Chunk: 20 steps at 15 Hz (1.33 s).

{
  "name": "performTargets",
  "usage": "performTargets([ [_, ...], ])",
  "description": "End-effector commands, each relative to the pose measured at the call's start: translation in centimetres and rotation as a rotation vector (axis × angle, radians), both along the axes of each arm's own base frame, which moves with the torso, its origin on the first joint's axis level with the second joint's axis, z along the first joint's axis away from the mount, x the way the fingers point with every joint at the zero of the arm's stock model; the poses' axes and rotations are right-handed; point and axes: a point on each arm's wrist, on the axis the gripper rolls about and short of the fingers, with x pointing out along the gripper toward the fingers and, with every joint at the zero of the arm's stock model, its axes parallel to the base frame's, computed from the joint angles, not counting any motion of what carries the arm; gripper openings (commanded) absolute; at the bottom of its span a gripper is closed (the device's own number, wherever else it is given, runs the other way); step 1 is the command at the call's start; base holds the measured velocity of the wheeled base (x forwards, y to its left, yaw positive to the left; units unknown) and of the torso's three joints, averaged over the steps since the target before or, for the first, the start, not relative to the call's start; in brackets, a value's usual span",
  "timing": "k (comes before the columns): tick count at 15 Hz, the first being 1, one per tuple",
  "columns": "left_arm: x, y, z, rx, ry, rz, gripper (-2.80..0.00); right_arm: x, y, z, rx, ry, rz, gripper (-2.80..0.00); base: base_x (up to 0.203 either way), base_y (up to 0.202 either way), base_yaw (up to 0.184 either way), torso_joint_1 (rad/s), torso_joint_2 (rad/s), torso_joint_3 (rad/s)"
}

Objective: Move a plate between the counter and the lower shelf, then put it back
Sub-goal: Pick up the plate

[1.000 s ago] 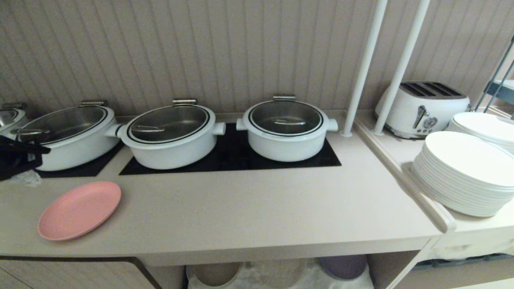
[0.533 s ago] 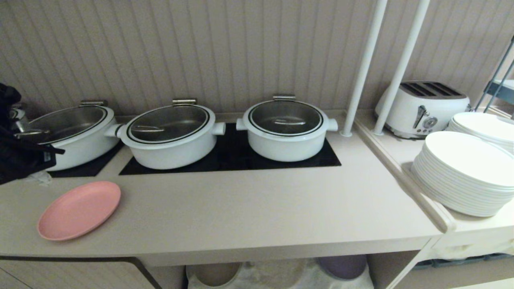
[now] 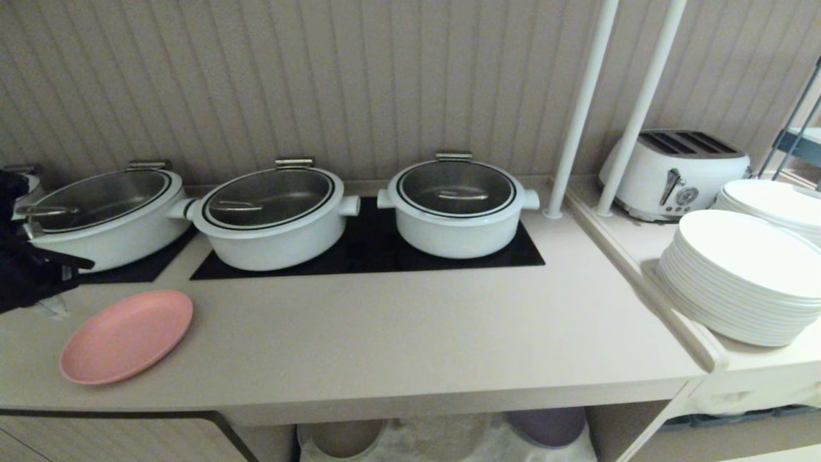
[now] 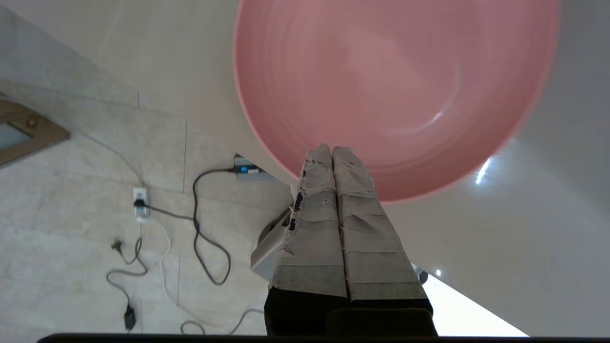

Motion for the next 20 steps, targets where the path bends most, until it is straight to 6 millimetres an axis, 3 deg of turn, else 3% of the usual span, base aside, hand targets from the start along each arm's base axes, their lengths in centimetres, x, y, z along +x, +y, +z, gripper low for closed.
performTargets([
  [1,0.1,1.1,-1.6,-0.021,0.042,0.014,-2.80,0.0,0.0,0.0,0.000,-0.001,0.000,-2.80,0.000,0.000,0.000,0.000,0.00,0.000],
  [11,-0.2,3.4,-4.5,-0.070,0.100,0.028,-2.80,0.0,0.0,0.0,0.000,-0.001,0.000,-2.80,0.000,0.000,0.000,0.000,0.00,0.000],
  [12,-0.1,3.6,-4.7,-0.070,0.099,0.029,-0.49,0.0,0.0,0.0,0.000,-0.001,0.000,-2.80,0.000,0.000,0.000,0.000,0.00,0.000],
  [13,0.0,3.8,-4.9,-0.066,0.094,0.030,0.00,0.0,0.0,0.0,0.000,-0.001,0.000,-2.80,0.000,0.000,0.000,0.000,0.00,0.000],
  [20,0.3,6.0,-6.1,-0.069,0.045,-0.003,0.00,0.0,0.0,0.0,0.000,-0.001,0.000,-2.80,0.000,0.000,0.000,0.000,0.00,0.000],
])
